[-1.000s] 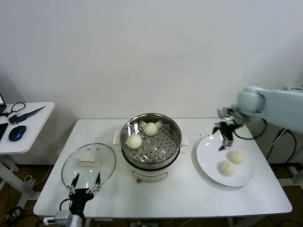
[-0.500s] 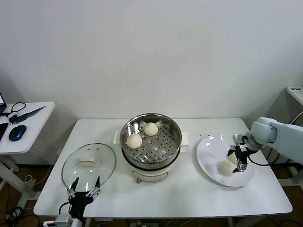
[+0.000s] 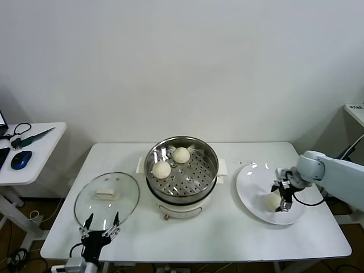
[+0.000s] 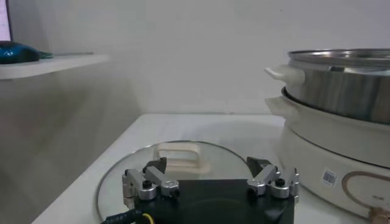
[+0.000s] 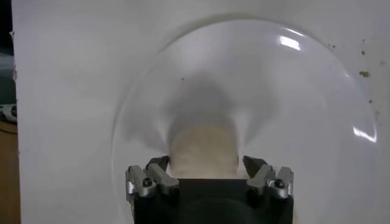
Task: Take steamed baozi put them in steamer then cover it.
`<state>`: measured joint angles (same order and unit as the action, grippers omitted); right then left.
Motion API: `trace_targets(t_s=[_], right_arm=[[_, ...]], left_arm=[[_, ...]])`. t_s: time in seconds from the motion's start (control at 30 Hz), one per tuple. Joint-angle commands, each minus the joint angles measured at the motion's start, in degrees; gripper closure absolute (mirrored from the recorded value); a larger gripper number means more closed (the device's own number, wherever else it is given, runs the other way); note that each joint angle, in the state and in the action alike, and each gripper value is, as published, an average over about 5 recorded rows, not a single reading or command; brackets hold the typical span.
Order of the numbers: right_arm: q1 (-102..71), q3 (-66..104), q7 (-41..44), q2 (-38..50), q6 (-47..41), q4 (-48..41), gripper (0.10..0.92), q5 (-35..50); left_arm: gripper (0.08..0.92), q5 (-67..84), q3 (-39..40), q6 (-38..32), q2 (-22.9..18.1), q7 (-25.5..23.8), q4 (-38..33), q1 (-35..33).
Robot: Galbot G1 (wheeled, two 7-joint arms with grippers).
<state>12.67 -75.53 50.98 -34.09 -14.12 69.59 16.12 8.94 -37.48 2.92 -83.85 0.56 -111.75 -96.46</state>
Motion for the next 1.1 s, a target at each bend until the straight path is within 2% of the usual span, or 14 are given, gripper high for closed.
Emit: trace_targets(t_s=[0.03,0.17,0.3,0.47,0.63,0.9,1.1], right_arm=[[0.02,0.56,0.66,-0.52,0.03,-0.44,0.307,-0.59],[6.83,-3.70,2.03,-0.90,1.36,0.59,0.338,-0.53],[22.10,-13.14,5.18,-3.98,6.28,1.41,0.346,1.20],[40.55,-23.88,9.41,-12.77,18.76,1.76,0.347,3.91],[52.22,-24.25,12.36,-22.66,27.38,4.93,0.347,6.70],[49.05,-14.19,9.72,-33.84,32.40,17.00,0.347,-0.89],[37.87,-11.62,4.44,-39.25,36.63,18.68,0.347,-11.99]], left_arm=[[0.177,-0.05,0.05,0.10,0.02,-0.02,-0.04,-0.03],[0.177,-0.10,0.13,0.09,0.01,-0.02,-0.09,-0.15],[0.177,-0.21,0.30,0.07,-0.06,-0.01,-0.27,-0.32],[0.177,-0.61,0.59,0.07,-0.12,-0.02,-0.46,-0.27],[0.177,-1.12,0.95,0.16,-0.22,-0.07,-0.73,-0.18],[0.177,-0.93,0.65,0.02,-0.15,-0.02,-0.82,-0.20],[0.177,0.00,-0.14,-0.13,0.02,0.21,-0.67,-0.42]])
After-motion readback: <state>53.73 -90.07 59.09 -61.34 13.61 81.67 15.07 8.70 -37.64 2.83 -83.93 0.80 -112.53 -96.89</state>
